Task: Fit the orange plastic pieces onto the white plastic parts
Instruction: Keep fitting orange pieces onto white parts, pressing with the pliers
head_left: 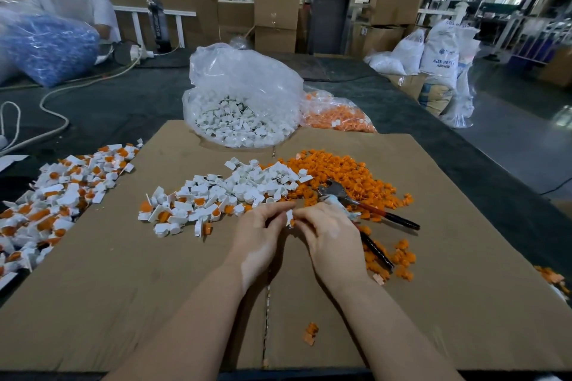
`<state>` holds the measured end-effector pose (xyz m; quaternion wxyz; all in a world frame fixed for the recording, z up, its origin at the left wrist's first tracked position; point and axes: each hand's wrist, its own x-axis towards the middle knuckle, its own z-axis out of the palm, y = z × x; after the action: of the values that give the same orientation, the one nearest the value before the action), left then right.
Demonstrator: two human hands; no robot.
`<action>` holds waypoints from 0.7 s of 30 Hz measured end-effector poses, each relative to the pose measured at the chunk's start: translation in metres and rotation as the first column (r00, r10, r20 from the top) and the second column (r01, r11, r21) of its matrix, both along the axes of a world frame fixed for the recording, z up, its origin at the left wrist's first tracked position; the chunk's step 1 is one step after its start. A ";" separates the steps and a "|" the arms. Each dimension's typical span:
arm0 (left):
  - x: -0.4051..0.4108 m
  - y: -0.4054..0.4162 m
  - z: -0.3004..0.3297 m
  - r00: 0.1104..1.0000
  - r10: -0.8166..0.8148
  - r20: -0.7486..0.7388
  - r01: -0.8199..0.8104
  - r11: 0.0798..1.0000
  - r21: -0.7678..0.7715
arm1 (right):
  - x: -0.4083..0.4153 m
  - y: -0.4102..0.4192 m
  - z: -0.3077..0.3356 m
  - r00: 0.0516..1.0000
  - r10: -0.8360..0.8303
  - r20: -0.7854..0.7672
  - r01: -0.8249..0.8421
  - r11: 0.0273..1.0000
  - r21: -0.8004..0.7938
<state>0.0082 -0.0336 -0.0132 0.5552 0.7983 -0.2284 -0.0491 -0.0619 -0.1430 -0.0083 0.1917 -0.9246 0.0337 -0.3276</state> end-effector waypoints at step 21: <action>-0.006 0.000 -0.007 0.995 0.029 0.090 -0.030 1.000 0.009 | -0.002 0.000 -0.008 0.995 -0.083 0.058 0.073 0.986 0.149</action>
<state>0.0025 -0.0335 -0.0204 0.5408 0.8058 -0.2411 -0.0059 -0.0640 -0.1435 -0.0165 0.2469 -0.8951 0.0877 -0.3609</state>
